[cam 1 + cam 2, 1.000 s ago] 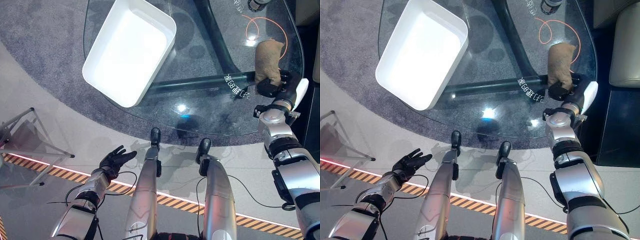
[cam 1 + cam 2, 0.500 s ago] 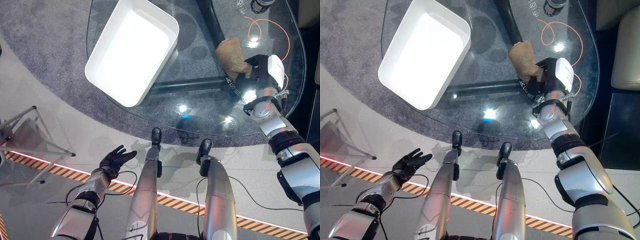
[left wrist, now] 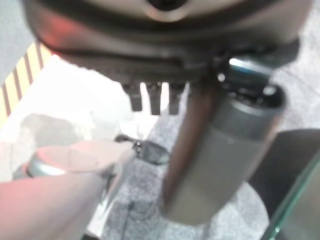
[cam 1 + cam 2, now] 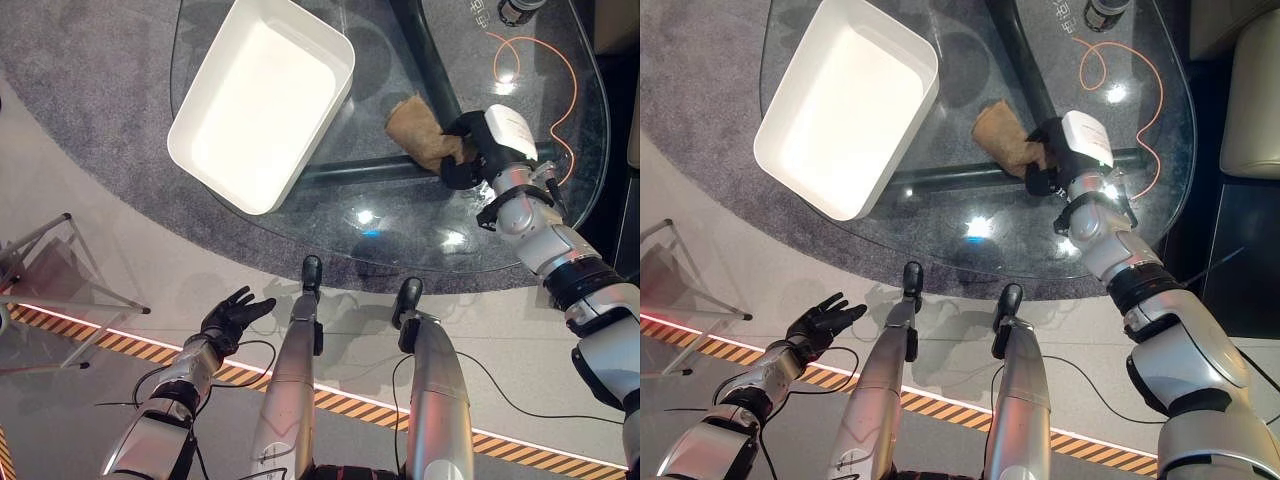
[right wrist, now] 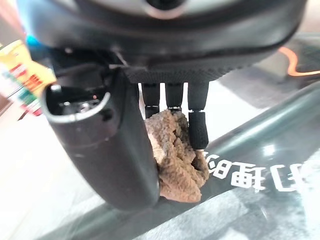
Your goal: Wipe the table with a cloth and put it in the basket.
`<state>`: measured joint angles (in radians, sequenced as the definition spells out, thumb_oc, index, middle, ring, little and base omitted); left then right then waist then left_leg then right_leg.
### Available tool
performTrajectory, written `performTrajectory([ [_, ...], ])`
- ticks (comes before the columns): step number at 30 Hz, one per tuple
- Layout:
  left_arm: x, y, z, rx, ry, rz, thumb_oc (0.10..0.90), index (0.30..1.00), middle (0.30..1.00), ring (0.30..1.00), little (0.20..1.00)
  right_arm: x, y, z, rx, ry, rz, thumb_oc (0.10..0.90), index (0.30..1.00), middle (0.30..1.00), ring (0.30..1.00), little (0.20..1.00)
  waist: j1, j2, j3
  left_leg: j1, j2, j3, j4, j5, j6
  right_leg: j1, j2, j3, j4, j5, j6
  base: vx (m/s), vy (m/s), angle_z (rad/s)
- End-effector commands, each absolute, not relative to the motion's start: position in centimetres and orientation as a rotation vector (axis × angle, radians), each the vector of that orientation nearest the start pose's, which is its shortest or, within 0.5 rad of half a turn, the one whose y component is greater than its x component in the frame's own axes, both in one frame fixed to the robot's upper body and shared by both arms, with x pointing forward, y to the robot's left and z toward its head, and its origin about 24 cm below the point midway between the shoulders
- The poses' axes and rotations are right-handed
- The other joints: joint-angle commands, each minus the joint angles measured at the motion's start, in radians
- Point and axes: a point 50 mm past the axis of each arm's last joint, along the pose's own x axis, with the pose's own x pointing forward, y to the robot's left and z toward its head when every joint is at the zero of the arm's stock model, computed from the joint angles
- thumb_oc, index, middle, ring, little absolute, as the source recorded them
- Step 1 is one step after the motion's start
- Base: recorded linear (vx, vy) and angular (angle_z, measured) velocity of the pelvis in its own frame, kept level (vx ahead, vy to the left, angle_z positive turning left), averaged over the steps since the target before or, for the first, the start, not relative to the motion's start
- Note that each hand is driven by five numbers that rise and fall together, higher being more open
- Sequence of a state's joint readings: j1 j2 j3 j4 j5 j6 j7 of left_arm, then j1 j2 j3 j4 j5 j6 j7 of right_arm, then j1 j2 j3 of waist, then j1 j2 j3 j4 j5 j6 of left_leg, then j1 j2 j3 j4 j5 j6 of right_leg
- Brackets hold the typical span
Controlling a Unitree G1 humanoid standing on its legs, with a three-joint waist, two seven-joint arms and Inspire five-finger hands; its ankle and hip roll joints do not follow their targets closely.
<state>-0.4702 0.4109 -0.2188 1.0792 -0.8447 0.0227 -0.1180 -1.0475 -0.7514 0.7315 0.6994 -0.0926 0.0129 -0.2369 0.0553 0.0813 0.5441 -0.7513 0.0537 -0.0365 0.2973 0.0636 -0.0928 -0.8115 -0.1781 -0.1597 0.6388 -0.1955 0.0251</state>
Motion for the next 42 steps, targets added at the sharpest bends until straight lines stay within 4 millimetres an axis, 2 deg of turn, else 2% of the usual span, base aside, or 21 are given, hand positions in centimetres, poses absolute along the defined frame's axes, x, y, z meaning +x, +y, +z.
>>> performTrajectory([
  [1, 27.3, 27.6, -4.9, -0.296, 0.596, 0.247, 0.8, 0.9, 0.9, 0.9, 0.9, 38.4, -16.0, 24.9, -1.268, -0.557, 0.093, 0.1, 0.3, 0.3, 0.3, 0.2, 0.008, -0.02, -0.024, 0.011, -0.056, 0.068, 0.138, -0.096, 0.064, 0.037, 0.049, -0.028, -0.135, 0.116, 0.018, 0.0, 0.0, 0.0],
  [7, 27.3, 27.3, -5.0, -0.295, 0.596, 0.245, 0.8, 0.9, 0.9, 0.9, 0.9, 37.4, -13.6, 24.7, -1.297, -0.617, 0.21, 0.1, 0.3, 0.3, 0.3, 0.2, 0.007, -0.022, -0.024, 0.013, -0.058, 0.068, 0.135, -0.093, 0.063, 0.04, 0.05, -0.028, -0.139, 0.116, 0.018, 0.0, 0.0, 0.0],
  [13, 27.3, 27.2, -5.0, -0.298, 0.594, 0.245, 0.8, 0.9, 0.9, 0.9, 0.9, 36.7, -12.1, 24.5, -1.303, -0.649, 0.284, 0.1, 0.3, 0.3, 0.3, 0.2, 0.006, -0.022, -0.024, 0.015, -0.058, 0.072, 0.133, -0.09, 0.062, 0.042, 0.051, -0.027, -0.141, 0.116, 0.018, 0.0, 0.0, 0.0],
  [24, 27.8, 27.4, -4.5, -0.306, 0.561, 0.283, 0.8, 0.9, 0.9, 0.9, 0.9, 36.4, -11.5, 24.0, -1.302, -0.65, 0.328, 0.1, 0.3, 0.3, 0.3, 0.2, 0.004, -0.026, -0.024, 0.014, -0.058, 0.071, 0.136, -0.088, 0.06, 0.041, 0.05, -0.026, -0.142, 0.119, 0.018, 0.0, 0.0, 0.0],
  [28, 28.0, 28.0, -3.9, -0.358, 0.49, 0.384, 0.8, 0.9, 0.9, 0.9, 0.9, 36.4, -11.6, 23.8, -1.27, -0.638, 0.327, 0.1, 0.3, 0.3, 0.3, 0.2, 0.005, -0.027, -0.024, 0.019, -0.059, 0.069, 0.131, -0.086, 0.059, 0.044, 0.051, -0.026, -0.143, 0.119, 0.018, 0.0, 0.0, 0.0],
  [35, 29.2, 29.3, -1.5, -0.477, 0.303, 0.55, 0.8, 0.9, 0.9, 0.9, 0.9, 36.7, -12.1, 23.0, -1.147, -0.6, 0.289, 0.1, 0.3, 0.3, 0.3, 0.2, 0.014, -0.031, -0.024, 0.043, -0.062, 0.062, 0.126, -0.09, 0.057, 0.069, 0.046, -0.027, -0.138, 0.112, 0.022, 0.01, -0.016, 0.0],
  [39, 30.5, 30.4, 2.4, -0.521, 0.058, 0.708, 0.8, 0.9, 0.9, 0.9, 0.9, 37.1, -13.8, 22.8, -0.881, -0.59, 0.114, 0.1, 0.3, 0.3, 0.3, 0.2, 0.013, -0.032, -0.024, 0.051, -0.064, 0.054, 0.136, -0.094, 0.054, 0.081, 0.042, -0.024, -0.13, 0.108, 0.022, 0.0, 0.0, 0.0],
  [42, 30.9, 30.7, 4.0, -0.518, -0.027, 0.774, 0.8, 0.9, 0.9, 0.9, 0.9, 37.0, -14.4, 23.0, -0.806, -0.608, 0.043, 0.1, 0.3, 0.3, 0.3, 0.2, 0.011, -0.036, -0.024, 0.048, -0.062, 0.053, 0.136, -0.093, 0.054, 0.077, 0.044, -0.024, -0.127, 0.109, 0.021, 0.0, 0.0, 0.0],
])
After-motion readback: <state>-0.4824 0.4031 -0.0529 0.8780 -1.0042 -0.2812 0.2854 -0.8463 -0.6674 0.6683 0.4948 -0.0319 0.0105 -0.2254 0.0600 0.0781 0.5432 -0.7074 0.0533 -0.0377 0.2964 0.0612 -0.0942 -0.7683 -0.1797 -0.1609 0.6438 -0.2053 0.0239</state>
